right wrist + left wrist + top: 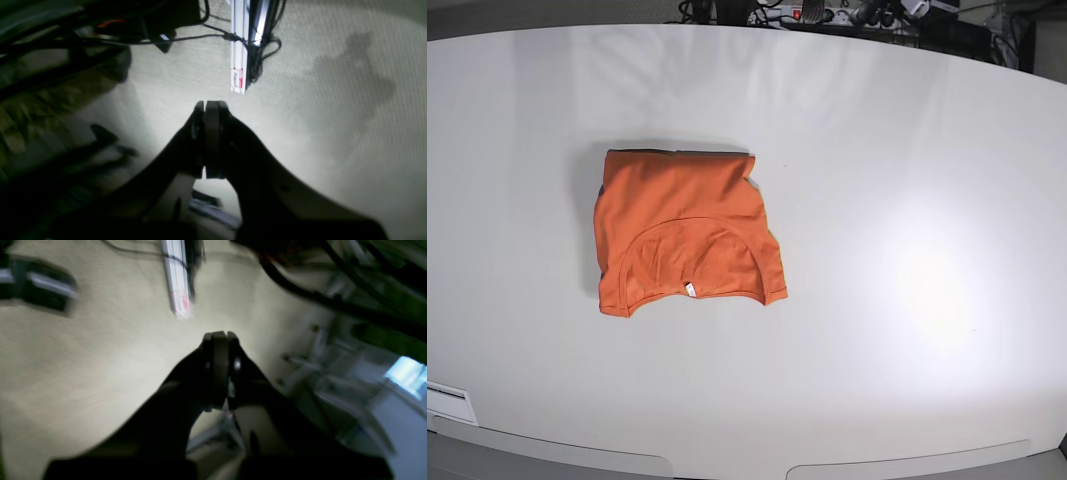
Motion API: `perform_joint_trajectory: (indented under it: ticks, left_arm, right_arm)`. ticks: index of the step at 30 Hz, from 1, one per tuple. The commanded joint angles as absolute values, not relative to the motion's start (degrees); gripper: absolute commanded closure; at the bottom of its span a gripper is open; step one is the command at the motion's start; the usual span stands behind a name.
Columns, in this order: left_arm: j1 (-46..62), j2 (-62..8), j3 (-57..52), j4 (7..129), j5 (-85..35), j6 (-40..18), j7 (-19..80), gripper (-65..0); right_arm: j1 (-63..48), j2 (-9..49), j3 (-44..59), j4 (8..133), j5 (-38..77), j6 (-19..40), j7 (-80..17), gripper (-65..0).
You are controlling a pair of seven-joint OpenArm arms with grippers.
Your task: Fold the T-shirt properly
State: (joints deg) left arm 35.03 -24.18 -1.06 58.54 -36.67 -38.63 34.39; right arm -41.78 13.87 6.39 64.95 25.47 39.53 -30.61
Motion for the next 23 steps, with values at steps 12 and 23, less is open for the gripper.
perform_joint_trajectory:
  ticks: [12,23]
  left_arm:
    - [17.2,-13.2,16.6,32.6,-14.9,-14.9,0.5,0.0]
    - [16.3,-8.8,26.2,31.5,-18.9,-8.1,-1.1,0.0]
  right_arm:
    - [-23.3,10.3,-14.9,45.1,7.2,15.8,-15.6,0.0]
    - [-22.2,1.6,-16.6,44.3,0.1,12.6,-14.0,0.0]
